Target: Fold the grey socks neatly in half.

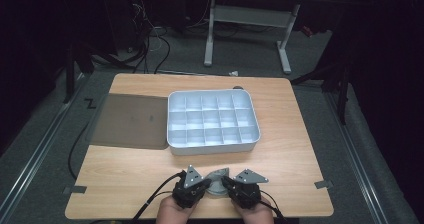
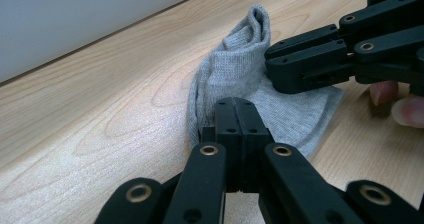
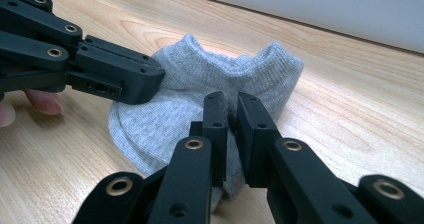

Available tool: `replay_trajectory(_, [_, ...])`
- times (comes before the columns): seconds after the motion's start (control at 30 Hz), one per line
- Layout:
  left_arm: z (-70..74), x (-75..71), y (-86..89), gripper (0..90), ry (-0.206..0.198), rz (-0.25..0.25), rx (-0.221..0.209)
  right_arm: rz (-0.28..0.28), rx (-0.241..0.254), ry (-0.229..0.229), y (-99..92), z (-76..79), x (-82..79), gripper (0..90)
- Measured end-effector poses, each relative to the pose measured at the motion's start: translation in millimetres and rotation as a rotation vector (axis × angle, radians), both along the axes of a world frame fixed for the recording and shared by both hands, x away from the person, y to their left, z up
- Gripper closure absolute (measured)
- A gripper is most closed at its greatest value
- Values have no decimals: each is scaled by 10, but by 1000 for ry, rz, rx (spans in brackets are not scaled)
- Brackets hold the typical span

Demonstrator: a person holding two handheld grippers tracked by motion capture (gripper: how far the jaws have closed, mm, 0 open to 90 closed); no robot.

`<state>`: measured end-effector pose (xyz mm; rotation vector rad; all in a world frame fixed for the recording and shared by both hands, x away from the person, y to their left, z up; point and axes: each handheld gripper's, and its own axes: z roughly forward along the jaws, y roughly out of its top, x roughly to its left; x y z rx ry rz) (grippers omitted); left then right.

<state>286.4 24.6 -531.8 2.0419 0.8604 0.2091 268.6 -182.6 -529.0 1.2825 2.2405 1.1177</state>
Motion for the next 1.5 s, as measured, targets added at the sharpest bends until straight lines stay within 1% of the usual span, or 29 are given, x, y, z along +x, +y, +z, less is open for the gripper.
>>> replay_trajectory(0.07, [-2, 5, -2, 900, 2, 0, -1, 3, -4, -2, -7, 1, 3, 834])
replay_trajectory(0.1, [-5, 7, 0, 900, 5, 1, -6, -2, 5, 8, -24, 27, 3, 809])
replay_trajectory(0.13, [-9, 5, 4, 900, 6, 2, -10, -6, 6, 3, -40, 45, -6, 805])
replay_trajectory(0.2, [-14, 7, 15, 900, 9, 5, -18, -28, 22, -7, -107, 94, -40, 776])
replay_trajectory(0.3, [-17, 7, 14, 900, 8, 7, -22, -44, 48, 3, -214, 133, -91, 720])
replay_trajectory(0.37, [-18, 7, 16, 900, 7, 6, -23, -51, 67, 16, -244, 136, -119, 680])
replay_trajectory(0.4, [-18, 7, 16, 900, 7, 6, -23, -51, 67, 16, -244, 136, -119, 680])
replay_trajectory(0.43, [-17, 6, 16, 900, 5, 6, -23, -57, 101, 29, -244, 136, -143, 638])
replay_trajectory(0.53, [-17, 4, 14, 900, 4, 5, -23, -61, 126, 43, -215, 128, -139, 612])
replay_trajectory(0.6, [-17, 4, 14, 899, 5, 5, -24, -61, 130, 47, -199, 120, -126, 604])
replay_trajectory(0.67, [-17, 1, 15, 895, 5, 3, -26, -69, 138, 65, -172, 92, -87, 574])
replay_trajectory(0.7, [-18, -1, 16, 894, 4, 3, -27, -67, 133, 66, -167, 86, -79, 569])
replay_trajectory(0.73, [-18, -1, 16, 892, 4, 3, -27, -67, 133, 66, -167, 86, -79, 569])
replay_trajectory(0.77, [-19, -9, 15, 891, 0, 3, -25, -68, 139, 76, -146, 72, -74, 562])
replay_trajectory(0.93, [-18, -16, 15, 884, -5, -4, -21, -77, 122, 78, -124, 57, -79, 556])
replay_trajectory(0.97, [-19, -14, 17, 884, -2, -2, -23, -72, 98, 75, -118, 39, -73, 562])
replay_trajectory(1.07, [-19, -15, 15, 884, -3, -2, -22, -68, 81, 88, -107, 31, -73, 579])
replay_trajectory(1.13, [-19, -16, 15, 884, -4, -2, -22, -59, 79, 92, -111, 24, -65, 587])
replay_trajectory(1.17, [-19, -16, 15, 884, -4, -2, -22, -60, 78, 102, -108, 22, -66, 596])
replay_trajectory(1.23, [-19, -16, 14, 884, -4, -2, -21, -49, 74, 110, -107, 9, -61, 607])
replay_trajectory(1.3, [-18, -18, 12, 884, -6, -2, -21, -42, 80, 121, -107, -3, -59, 627])
replay_trajectory(1.4, [-17, -19, 13, 884, -8, -3, -19, -38, 87, 129, -110, -5, -53, 644])
replay_trajectory(1.5, [-13, -17, 15, 879, -8, -6, -21, -29, 87, 130, -106, -4, -55, 686])
